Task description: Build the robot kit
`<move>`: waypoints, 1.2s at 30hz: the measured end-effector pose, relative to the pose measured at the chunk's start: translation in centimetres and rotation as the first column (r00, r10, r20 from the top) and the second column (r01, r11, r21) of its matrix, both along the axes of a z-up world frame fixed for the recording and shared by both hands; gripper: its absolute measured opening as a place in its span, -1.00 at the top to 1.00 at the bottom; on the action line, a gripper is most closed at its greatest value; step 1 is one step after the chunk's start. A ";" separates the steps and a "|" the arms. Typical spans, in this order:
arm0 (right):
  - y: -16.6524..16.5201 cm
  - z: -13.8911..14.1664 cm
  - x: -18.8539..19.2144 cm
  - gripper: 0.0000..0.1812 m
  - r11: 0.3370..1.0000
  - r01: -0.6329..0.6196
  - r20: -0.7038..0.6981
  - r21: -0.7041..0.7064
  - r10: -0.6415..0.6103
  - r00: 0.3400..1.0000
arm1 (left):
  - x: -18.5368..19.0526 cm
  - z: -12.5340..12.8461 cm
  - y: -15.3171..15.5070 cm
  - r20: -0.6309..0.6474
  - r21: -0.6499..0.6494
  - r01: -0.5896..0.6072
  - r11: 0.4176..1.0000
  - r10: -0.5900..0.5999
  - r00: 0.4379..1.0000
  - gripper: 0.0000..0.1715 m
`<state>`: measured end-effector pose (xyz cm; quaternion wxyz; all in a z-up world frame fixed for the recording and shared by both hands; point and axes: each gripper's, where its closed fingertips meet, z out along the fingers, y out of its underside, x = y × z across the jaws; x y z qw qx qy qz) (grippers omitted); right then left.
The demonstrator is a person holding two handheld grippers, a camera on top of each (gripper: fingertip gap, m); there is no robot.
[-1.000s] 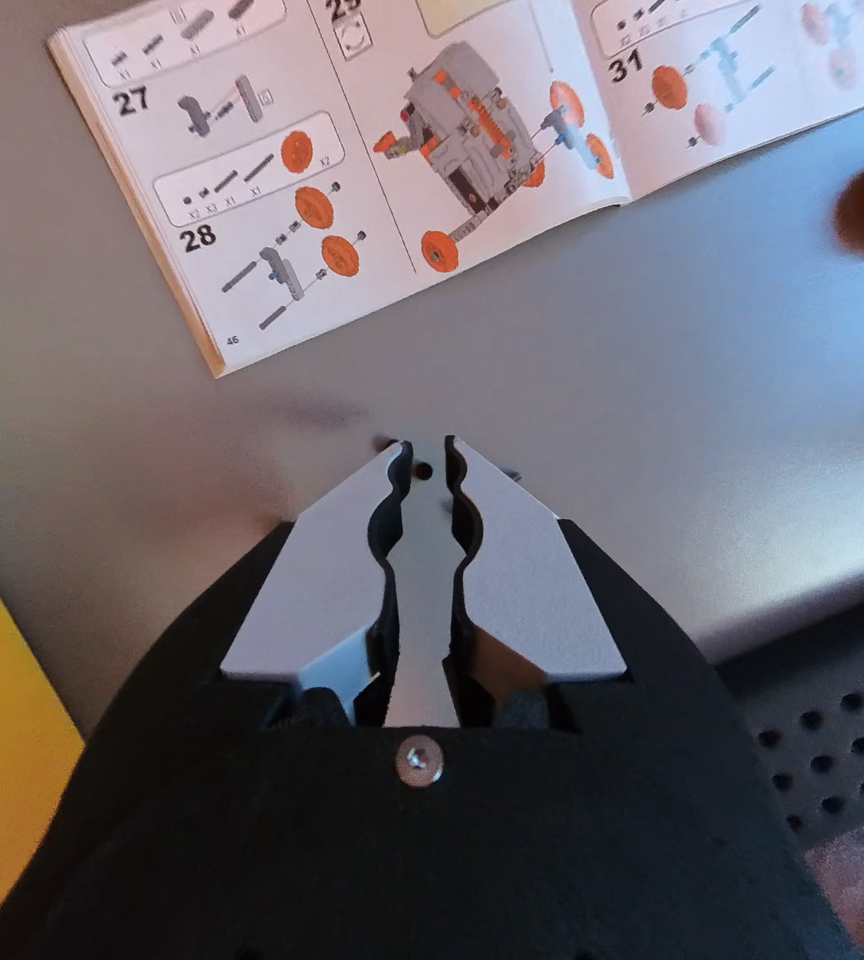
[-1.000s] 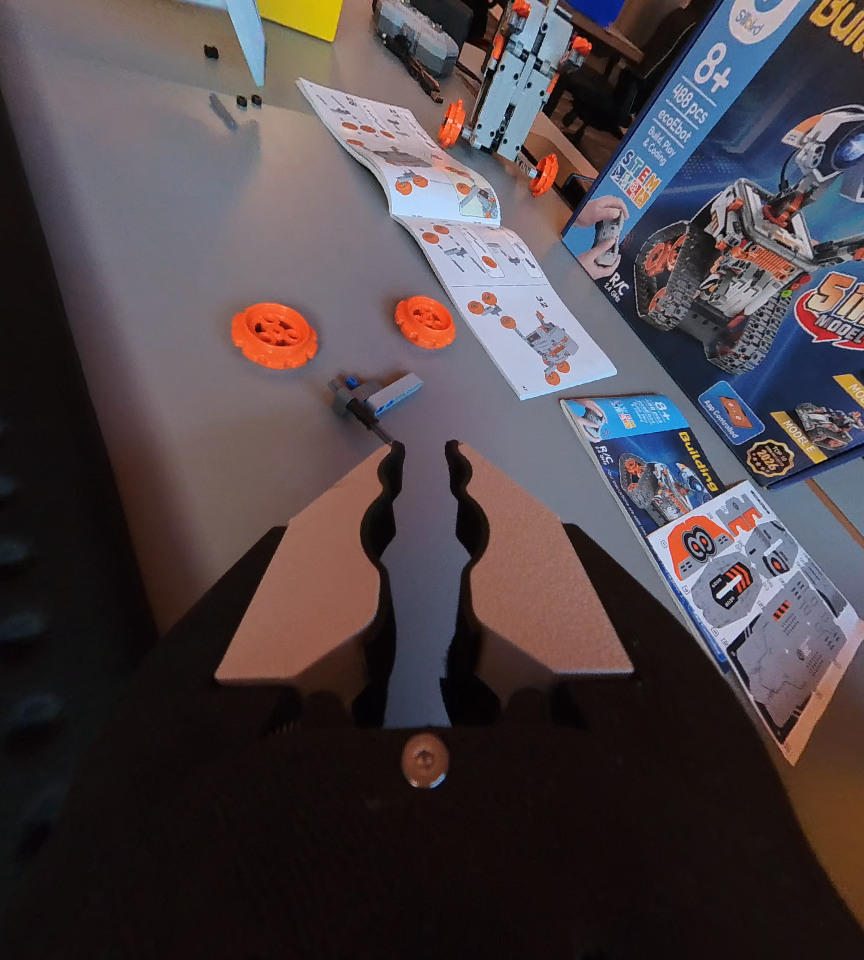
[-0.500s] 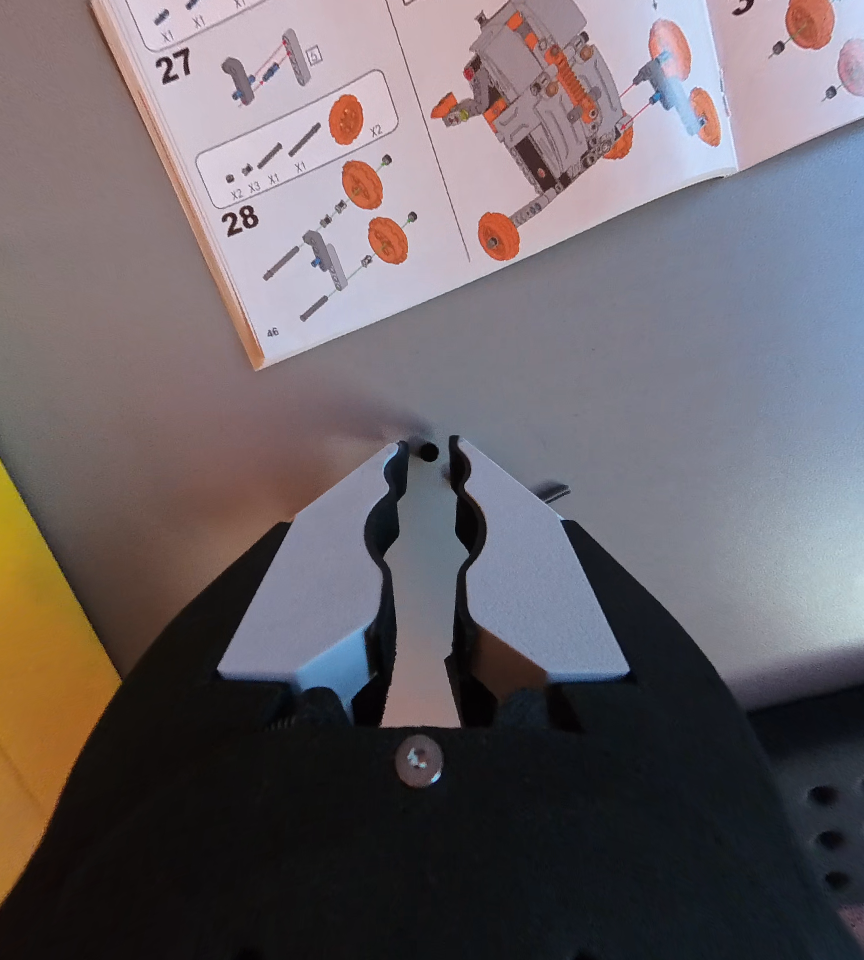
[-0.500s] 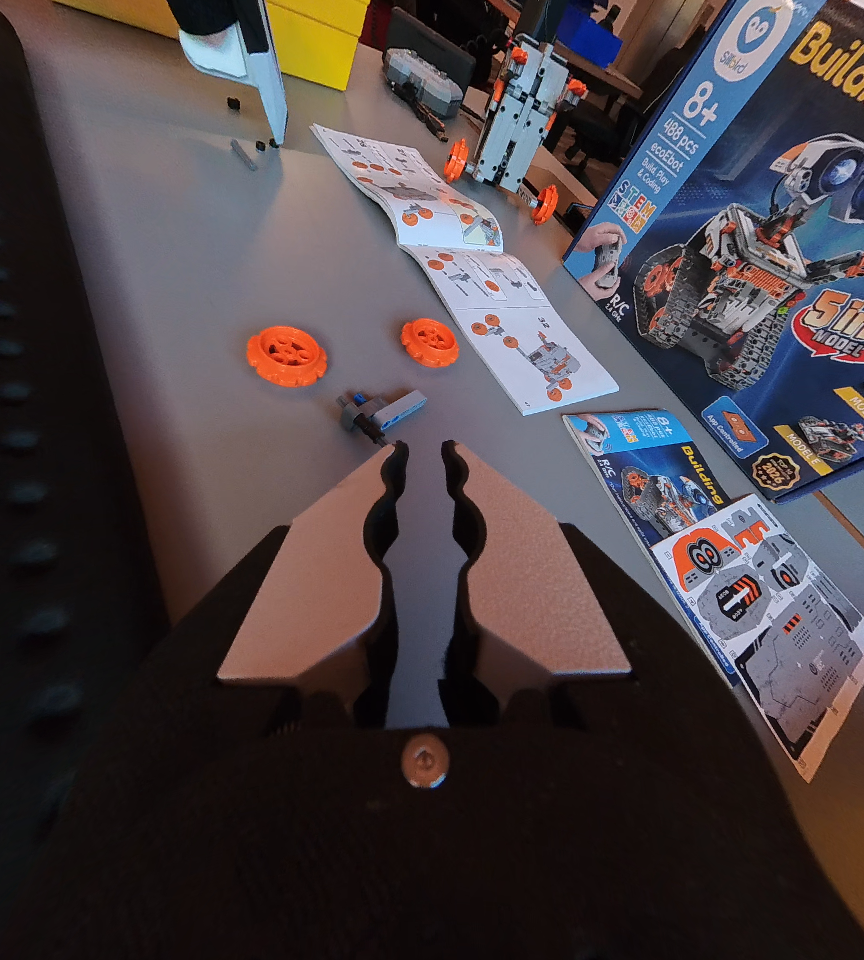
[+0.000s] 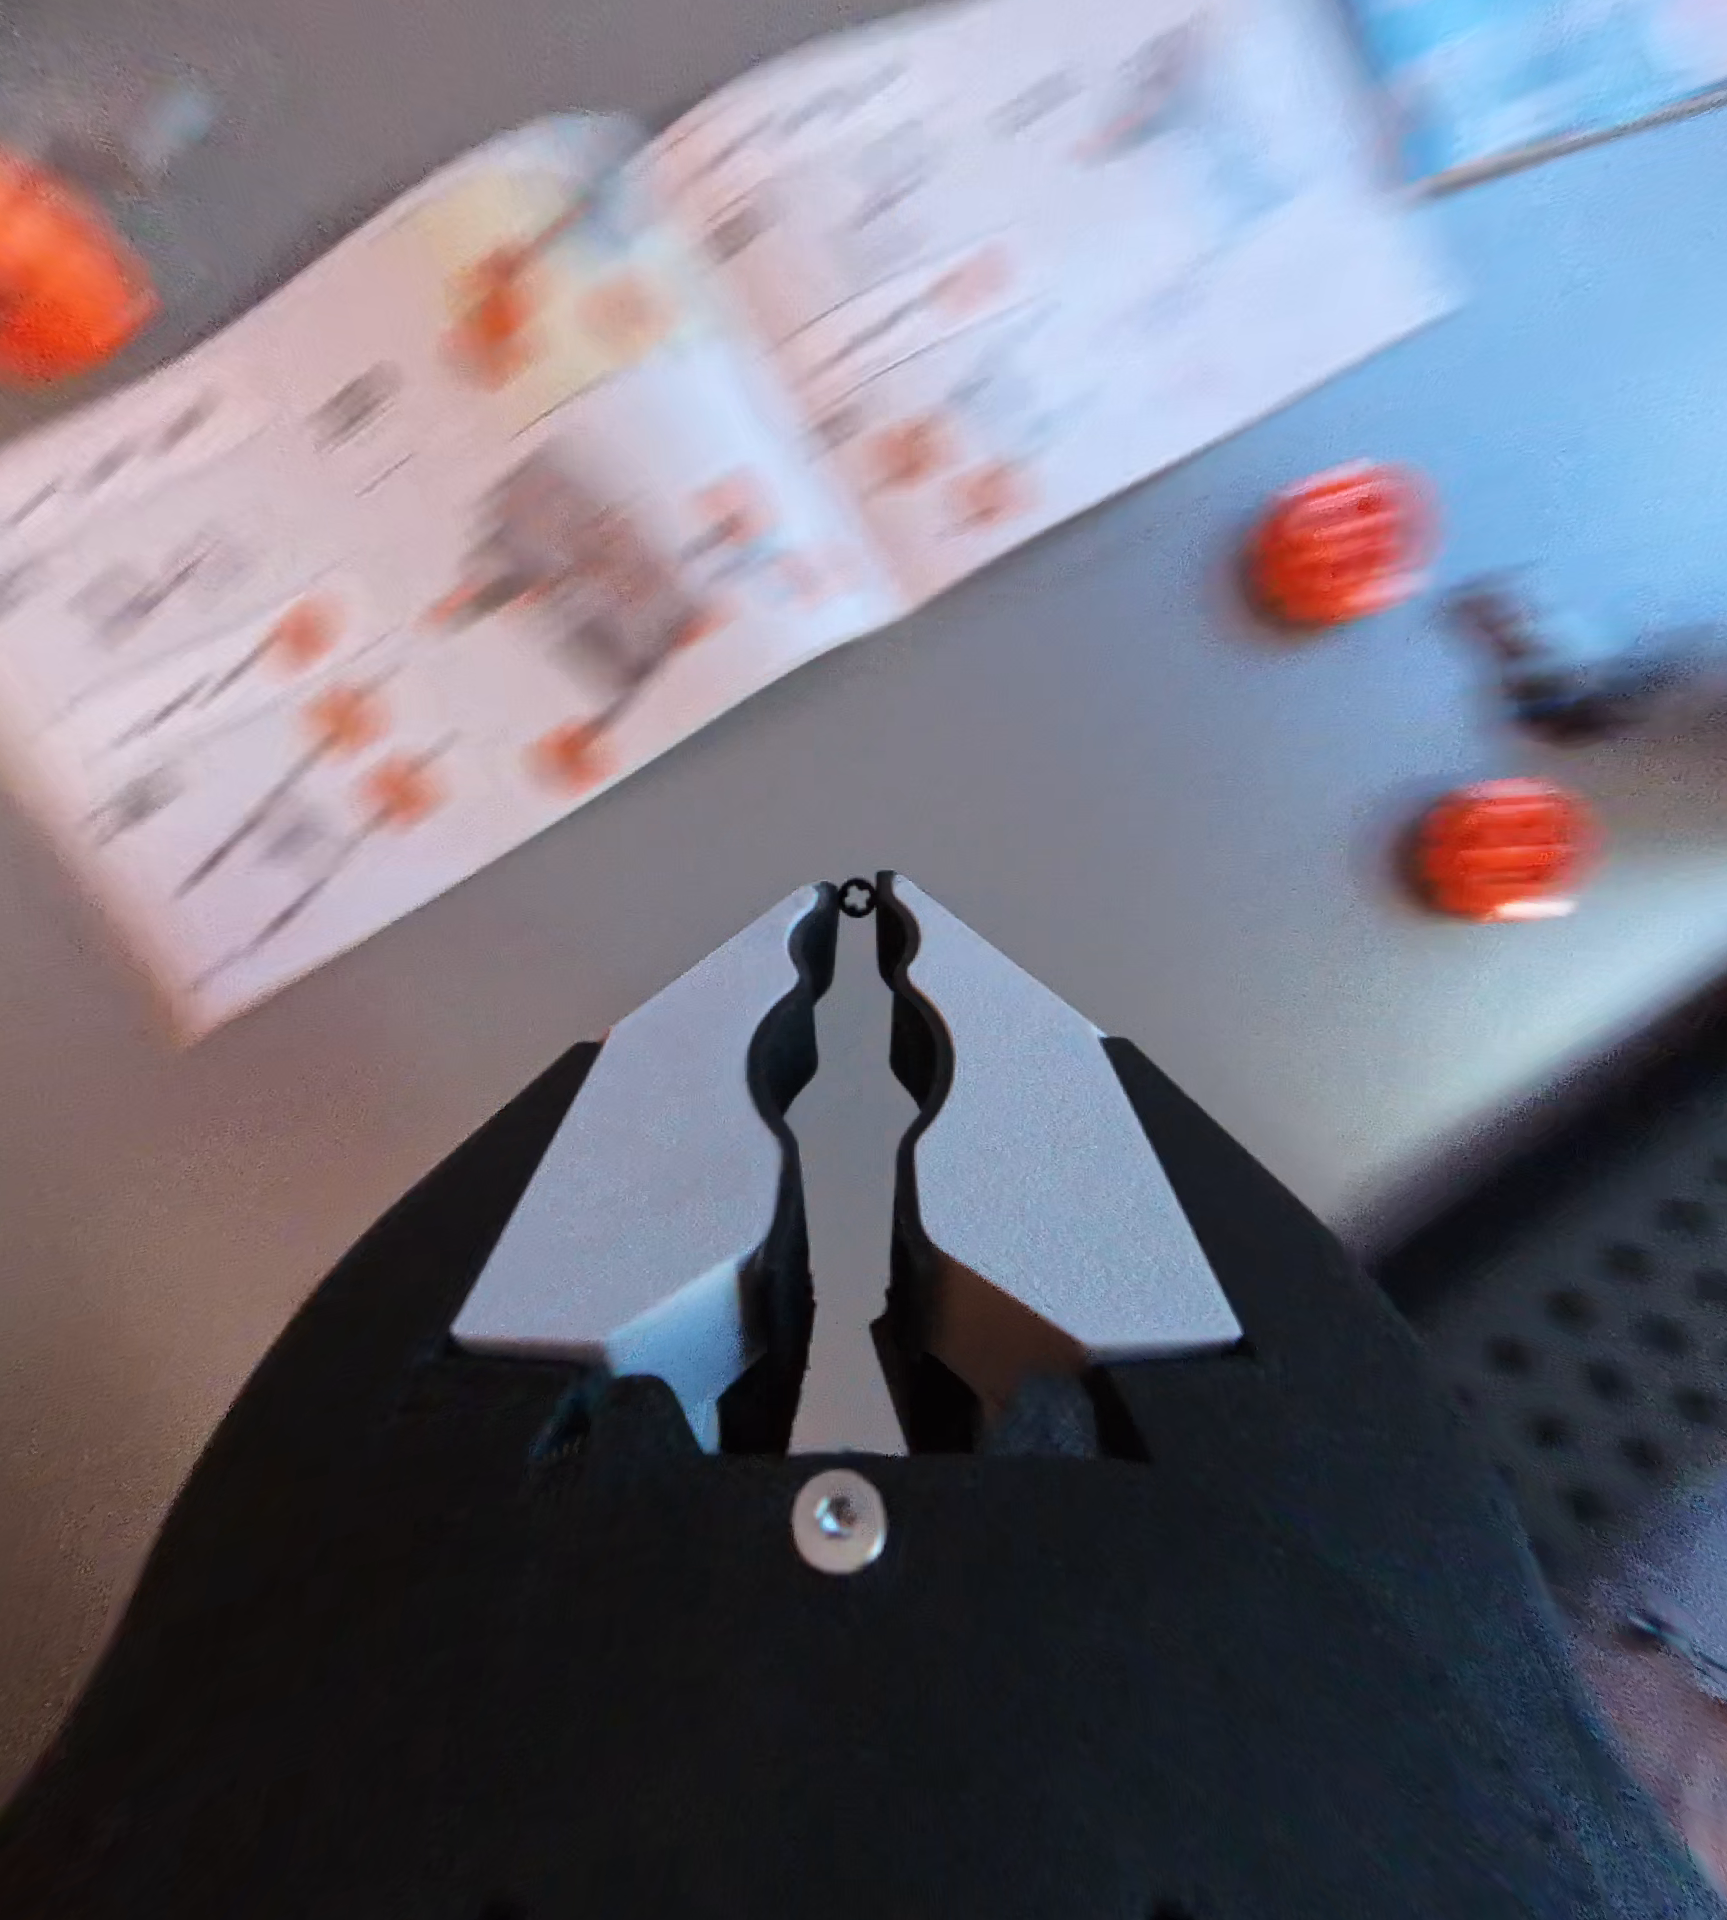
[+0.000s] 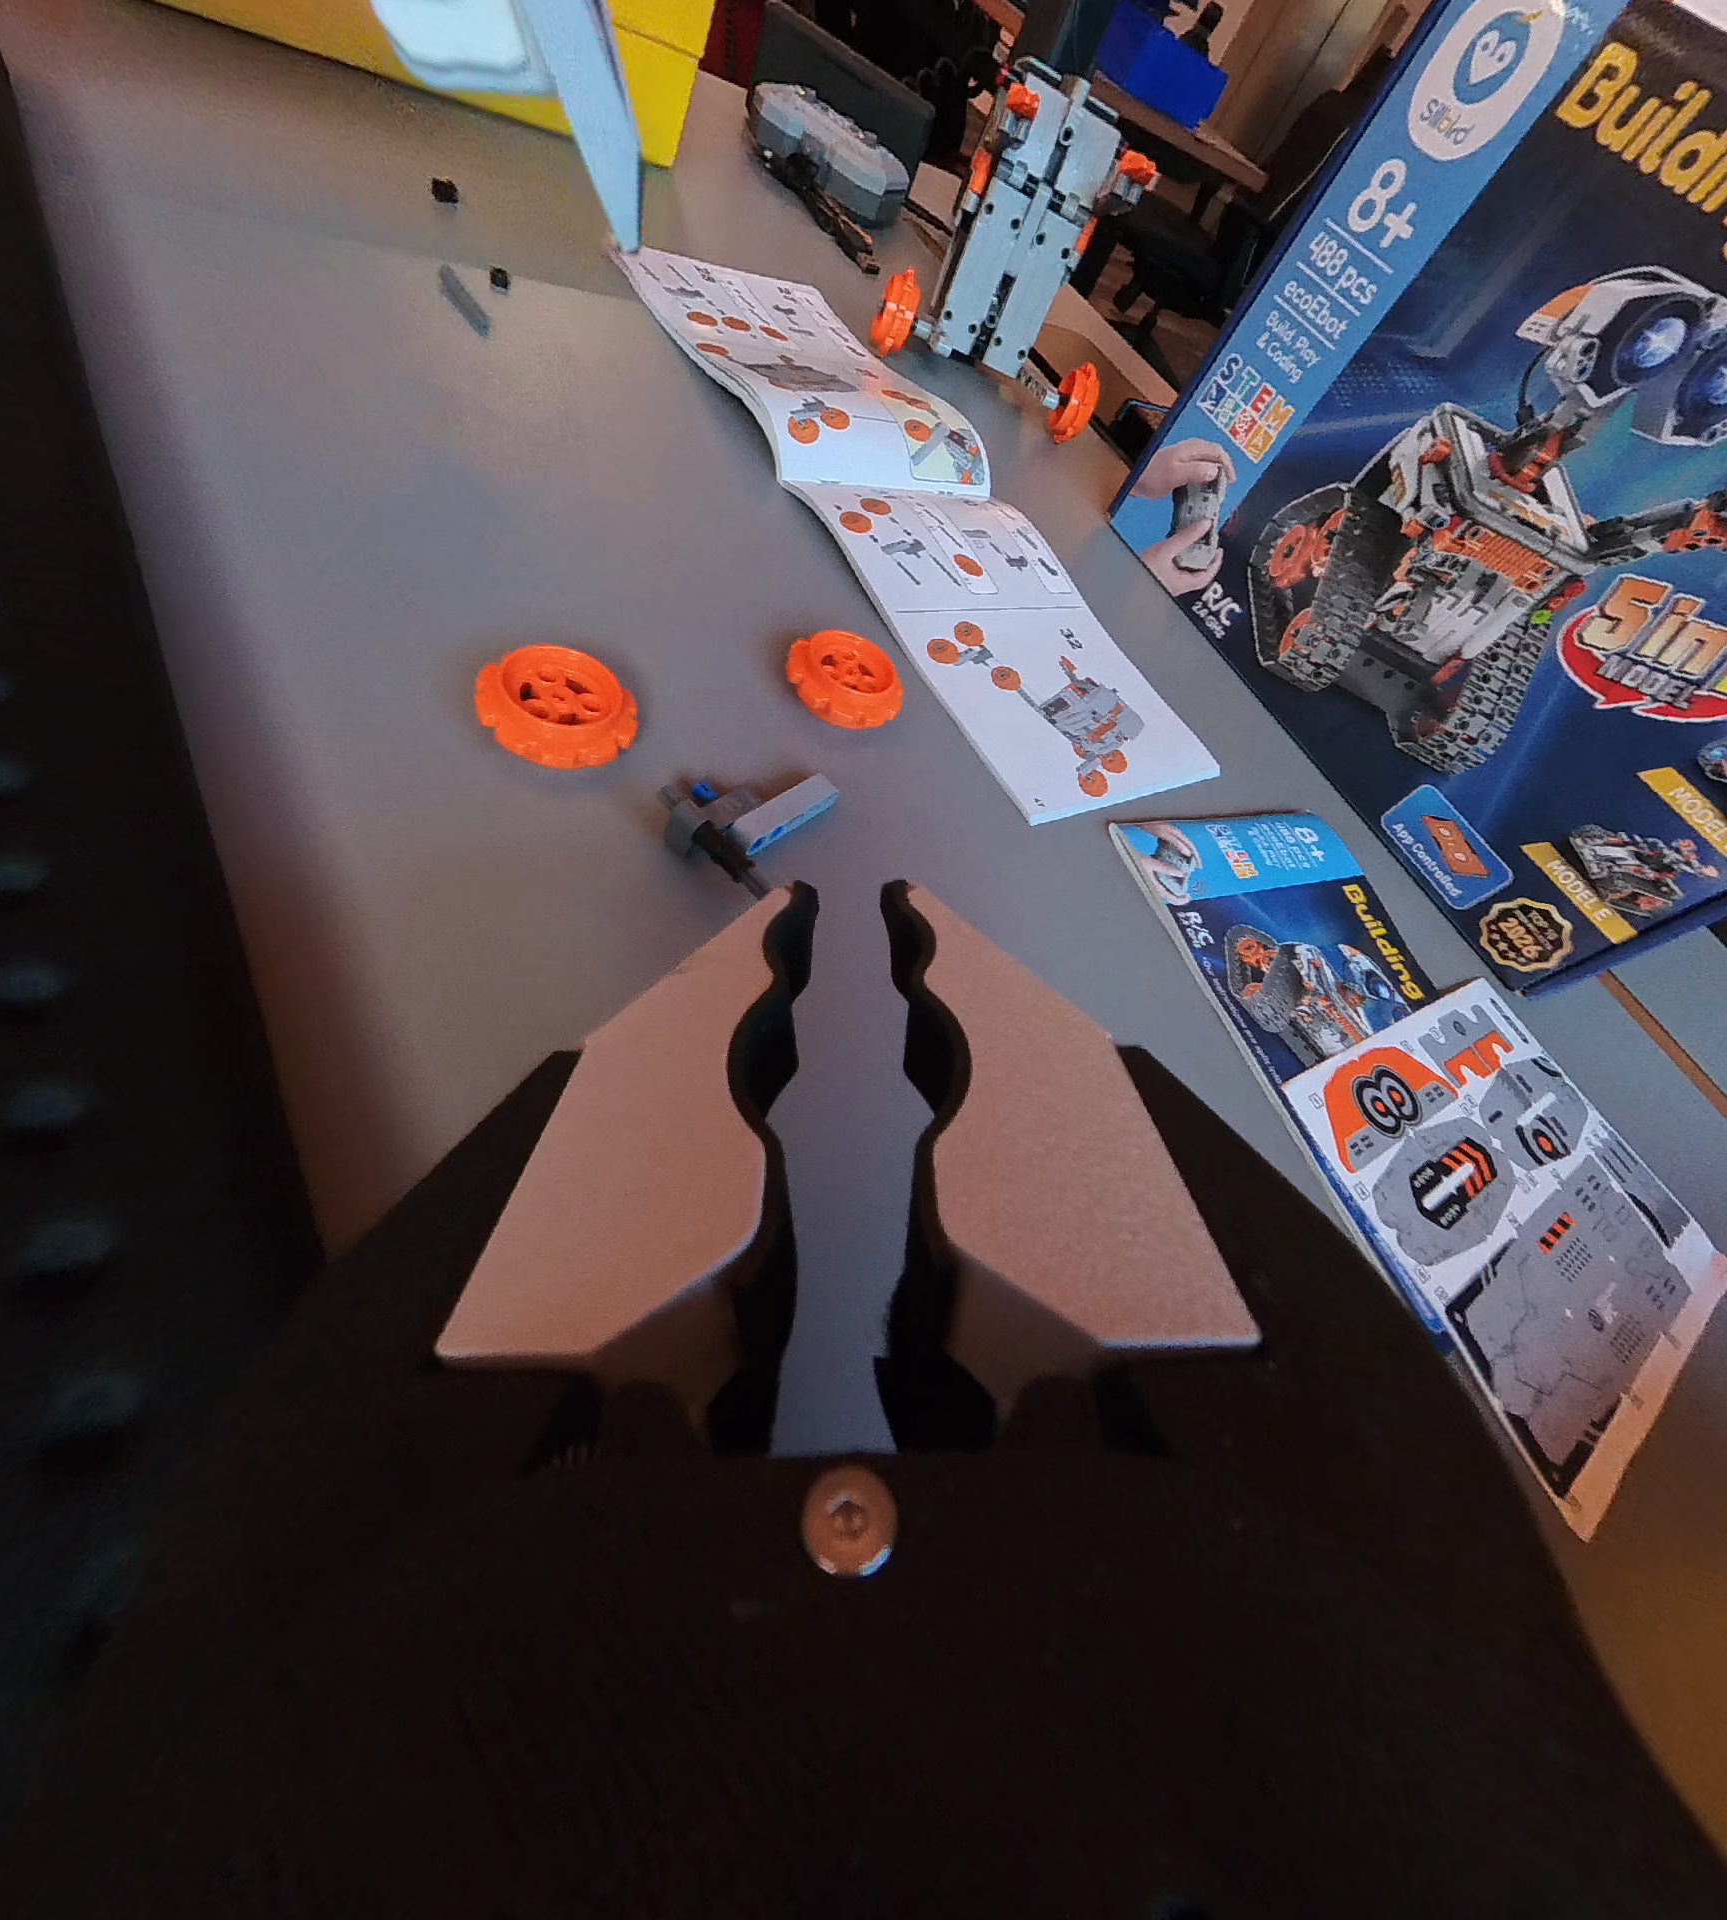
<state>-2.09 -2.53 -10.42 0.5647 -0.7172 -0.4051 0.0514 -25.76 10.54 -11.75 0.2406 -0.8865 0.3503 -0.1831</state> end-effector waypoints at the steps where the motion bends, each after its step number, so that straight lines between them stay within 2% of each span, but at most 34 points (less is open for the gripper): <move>1: 0.2 0.0 0.3 0.86 1.000 0.020 0.008 0.007 -0.020 1.000 | 3.4 1.4 -1.6 0.088 0.010 0.092 0.996 -0.093 0.992 0.95; 3: 0.7 0.1 1.4 0.86 0.997 0.078 0.024 0.022 -0.079 0.997 | 9.6 2.7 -5.7 0.140 0.011 0.291 0.957 -0.289 0.947 0.95; 6: 1.3 0.9 4.4 0.86 0.974 0.217 0.009 0.058 -0.218 0.976 | 17.5 1.5 -10.7 0.055 0.000 0.535 0.845 -0.534 0.843 0.95; 9: 1.3 1.6 7.4 0.86 0.941 0.333 -0.057 0.065 -0.329 0.942 | 22.5 -1.4 -12.4 -0.094 -0.037 0.651 0.758 -0.651 0.753 0.96; 12: 1.4 1.2 9.0 0.87 0.918 0.397 -0.102 0.010 -0.394 0.913 | 25.5 -3.2 -13.8 -0.115 -0.110 0.702 0.703 -0.711 0.694 0.95; 14: 1.6 0.5 9.2 0.86 0.914 0.404 -0.092 -0.024 -0.405 0.910 | 25.9 -4.4 -14.1 -0.156 -0.171 0.714 0.679 -0.734 0.661 0.95; 16: 1.7 -0.3 8.8 0.86 0.923 0.379 -0.075 -0.060 -0.383 0.921 | 26.7 -4.2 -14.5 -0.120 -0.165 0.732 0.660 -0.751 0.650 0.94; 18: 1.7 -0.9 8.4 0.86 0.928 0.364 -0.045 -0.079 -0.368 0.929 | 26.7 -3.7 -14.4 -0.079 -0.173 0.724 0.668 -0.742 0.666 0.69; 22: 1.4 -1.1 7.4 0.86 0.939 0.335 -0.016 -0.074 -0.337 0.941 | 23.6 -1.0 -12.2 -0.015 -0.051 0.676 0.735 -0.677 0.736 0.73; 24: 1.3 -1.3 6.9 0.86 0.946 0.314 0.000 -0.082 -0.315 0.949 | 21.5 0.0 -12.5 0.029 0.014 0.689 0.724 -0.690 0.724 0.78; 26: 0.9 -1.9 6.3 0.86 0.950 0.287 0.009 -0.120 -0.288 0.957 | 20.5 -0.1 -13.7 0.039 0.058 0.726 0.685 -0.728 0.684 0.78; 27: 0.5 -2.1 5.7 0.86 0.958 0.249 0.000 -0.143 -0.252 0.968 | 20.4 -0.6 -13.7 -0.003 0.094 0.736 0.671 -0.739 0.674 0.78; 29: -1.4 -2.8 3.3 0.86 0.972 0.060 -0.023 -0.225 -0.067 0.997 | 20.7 -1.5 -13.7 -0.058 0.144 0.745 0.651 -0.746 0.664 0.77; 31: -3.1 -3.4 2.3 0.85 0.950 -0.061 -0.006 -0.307 0.062 0.998 | 20.7 -2.8 -13.9 -0.103 0.102 0.758 0.645 -0.751 0.652 0.78; 33: -4.2 -4.2 2.2 0.84 0.904 -0.107 0.045 -0.413 0.137 0.989 | 20.2 -3.8 -12.5 -0.222 0.128 0.745 0.654 -0.714 0.664 0.74; 34: -4.4 -4.6 2.4 0.83 0.882 -0.098 0.081 -0.460 0.152 0.985 | 20.3 -3.9 -12.3 -0.232 0.149 0.742 0.653 -0.706 0.669 0.78; 36: -4.4 -4.5 2.6 0.78 0.868 -0.080 0.145 -0.490 0.171 0.974 | 20.1 -4.5 -12.7 -0.219 0.133 0.754 0.643 -0.723 0.655 1.00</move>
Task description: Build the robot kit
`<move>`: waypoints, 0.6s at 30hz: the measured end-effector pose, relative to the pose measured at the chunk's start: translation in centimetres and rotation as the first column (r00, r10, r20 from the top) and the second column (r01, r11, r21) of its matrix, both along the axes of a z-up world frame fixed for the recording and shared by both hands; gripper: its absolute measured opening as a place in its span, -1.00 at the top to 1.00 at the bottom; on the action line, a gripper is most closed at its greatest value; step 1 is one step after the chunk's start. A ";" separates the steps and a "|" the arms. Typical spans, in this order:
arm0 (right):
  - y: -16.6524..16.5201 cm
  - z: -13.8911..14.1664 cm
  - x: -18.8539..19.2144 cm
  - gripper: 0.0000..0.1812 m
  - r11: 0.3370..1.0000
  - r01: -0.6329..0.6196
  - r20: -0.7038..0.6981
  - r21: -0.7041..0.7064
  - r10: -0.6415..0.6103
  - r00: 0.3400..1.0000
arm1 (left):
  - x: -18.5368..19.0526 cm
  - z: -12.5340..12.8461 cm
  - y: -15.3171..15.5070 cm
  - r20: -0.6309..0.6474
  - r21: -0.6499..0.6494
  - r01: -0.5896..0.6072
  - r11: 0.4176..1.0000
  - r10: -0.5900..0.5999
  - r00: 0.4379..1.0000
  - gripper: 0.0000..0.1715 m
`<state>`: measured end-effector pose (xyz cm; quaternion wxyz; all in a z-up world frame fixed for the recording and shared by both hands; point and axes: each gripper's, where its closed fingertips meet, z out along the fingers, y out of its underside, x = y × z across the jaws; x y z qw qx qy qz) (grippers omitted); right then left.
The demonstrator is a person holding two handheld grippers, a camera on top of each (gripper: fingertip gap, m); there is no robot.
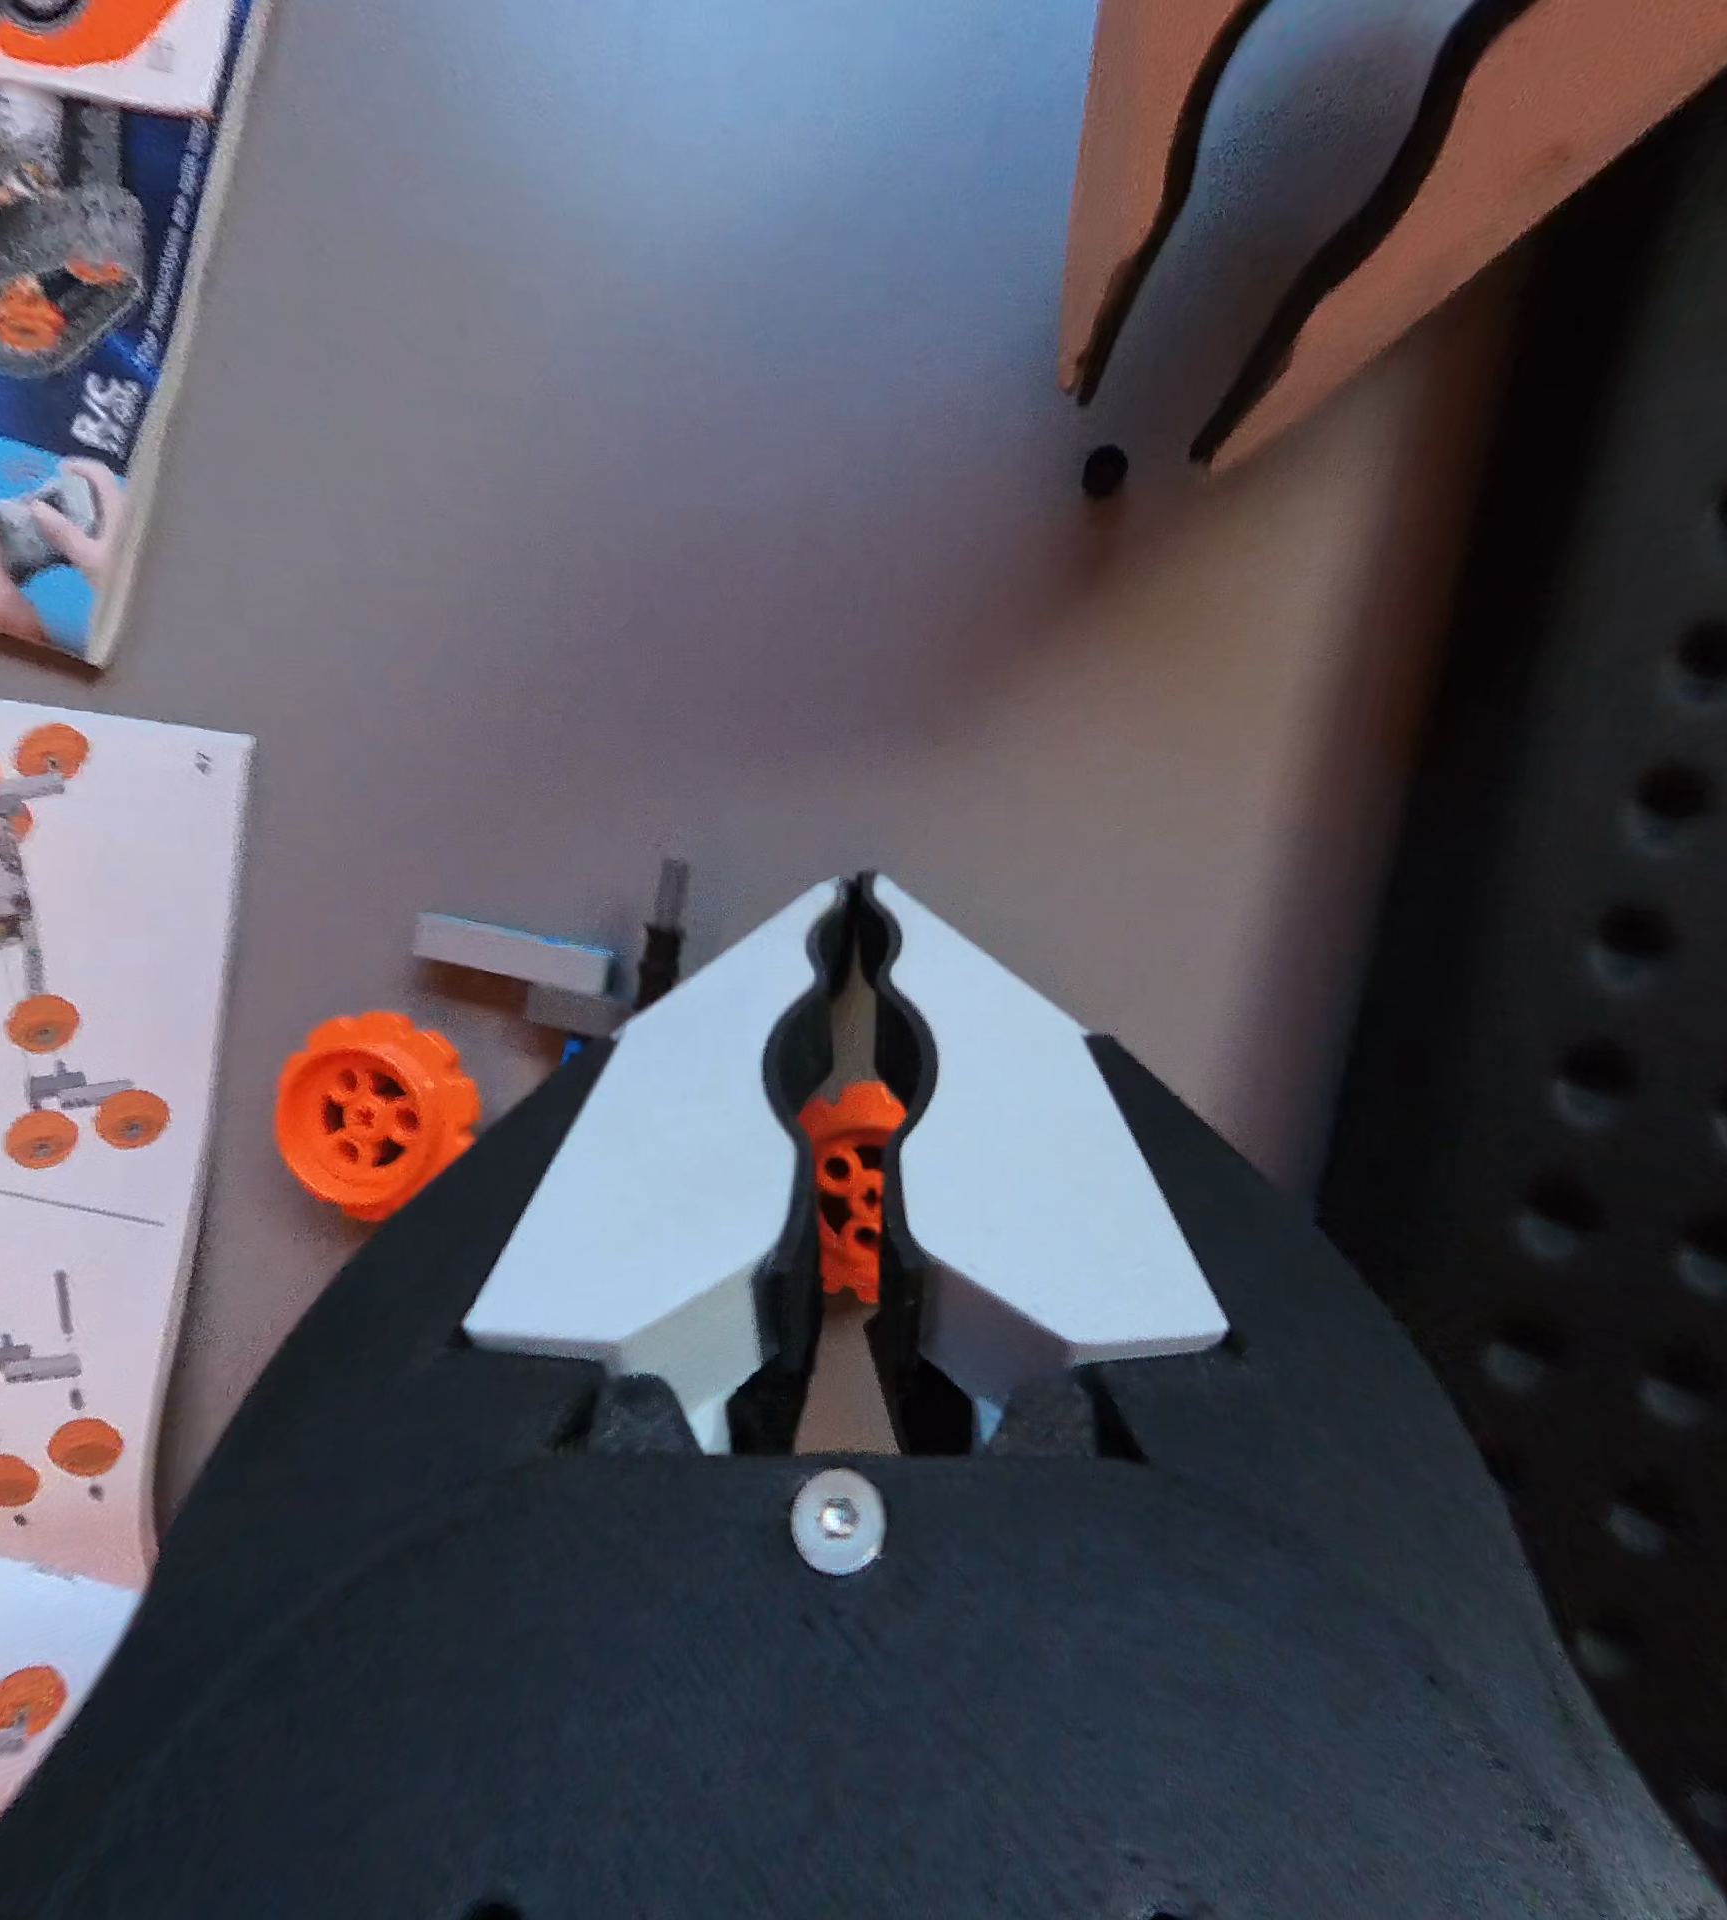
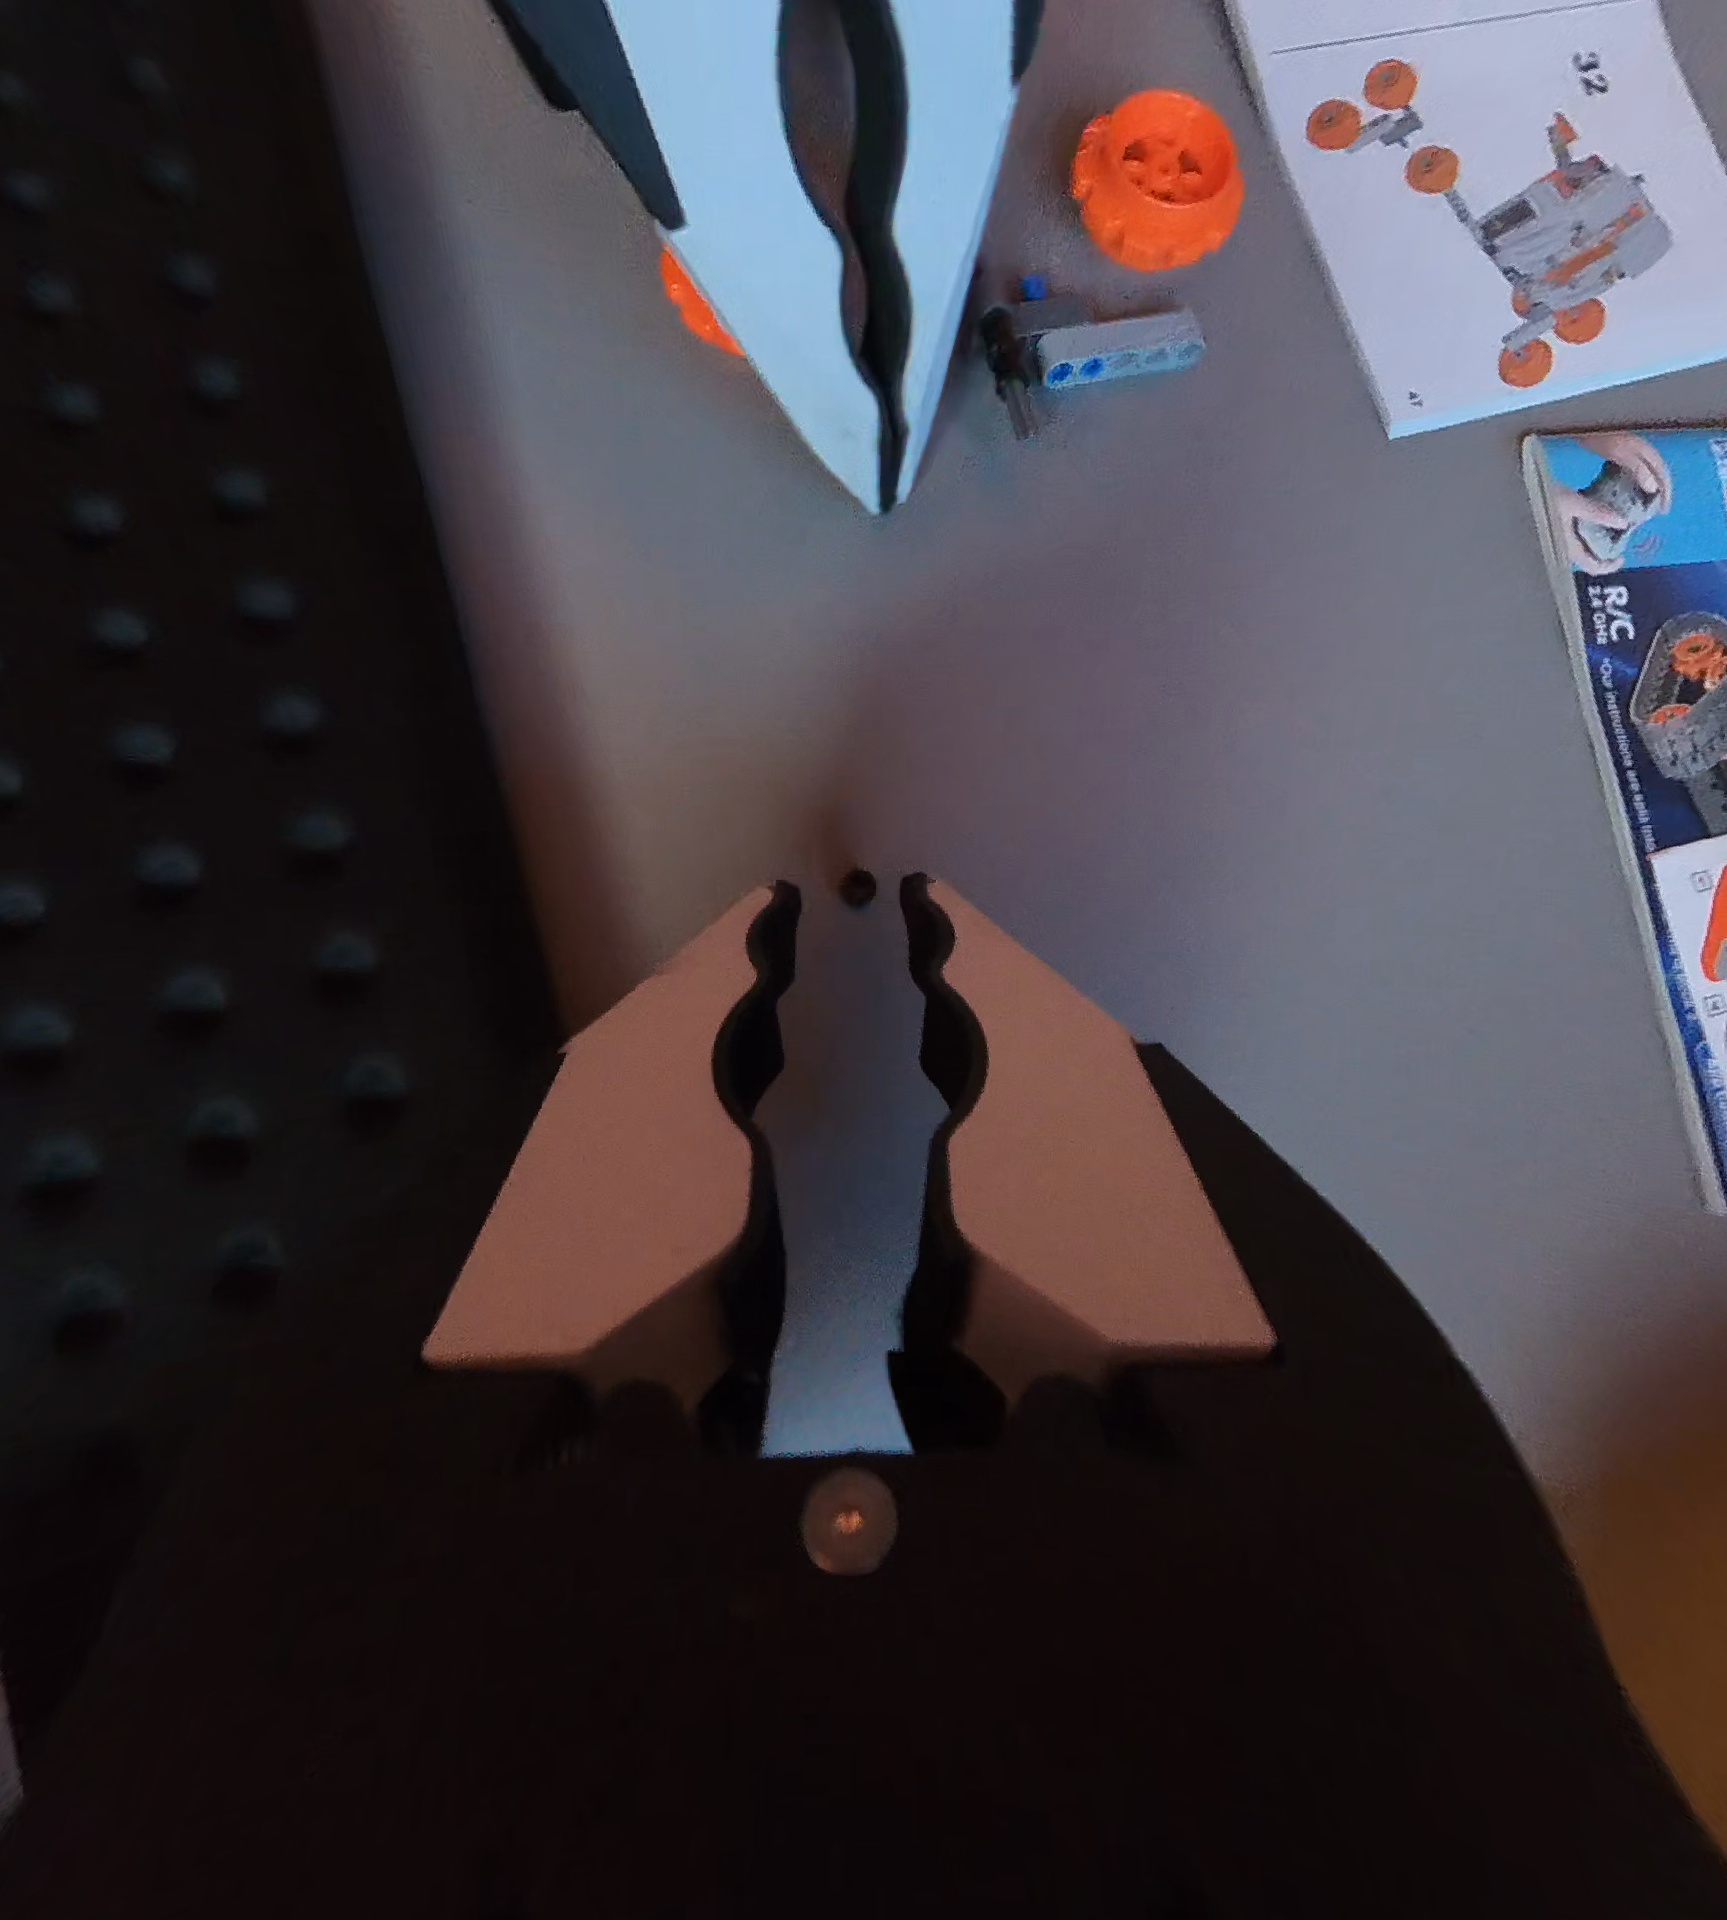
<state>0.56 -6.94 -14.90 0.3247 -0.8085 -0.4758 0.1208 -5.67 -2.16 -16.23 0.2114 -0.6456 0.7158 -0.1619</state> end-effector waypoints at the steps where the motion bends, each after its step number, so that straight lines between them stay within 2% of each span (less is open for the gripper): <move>1: 0.0 0.2 -0.1 0.77 1.000 -0.016 0.018 -0.003 0.016 1.000 | -0.1 0.1 0.2 0.014 0.018 0.003 1.000 -0.003 1.000 1.00; 4: 0.9 1.2 -0.4 0.77 0.999 -0.033 0.002 0.021 0.033 0.999 | -1.6 1.9 1.1 0.064 0.071 -0.041 0.997 0.037 0.997 1.00; 7: 3.1 2.9 -1.9 0.77 0.997 -0.035 -0.133 0.076 0.045 0.990 | -3.1 5.0 1.1 0.220 -0.033 -0.100 0.994 0.105 0.970 0.91; 9: 5.1 3.6 -3.7 0.77 0.996 -0.020 -0.214 0.085 0.037 0.976 | -4.6 6.0 1.8 0.275 -0.073 -0.128 0.989 0.144 0.951 0.91; 12: 6.8 3.0 -6.5 0.74 0.998 0.058 -0.281 -0.016 -0.060 0.958 | -7.1 6.2 3.8 0.291 -0.067 -0.198 0.978 0.210 0.933 0.91; 14: 7.6 2.4 -8.1 0.72 0.992 0.120 -0.291 -0.026 -0.122 0.949 | -8.5 5.8 4.6 0.280 -0.066 -0.234 0.970 0.243 0.929 0.91; 18: 8.5 -0.8 -8.1 0.76 0.977 0.206 -0.161 -0.062 -0.213 0.964 | -9.4 5.5 5.2 0.270 -0.079 -0.234 0.969 0.247 0.931 0.93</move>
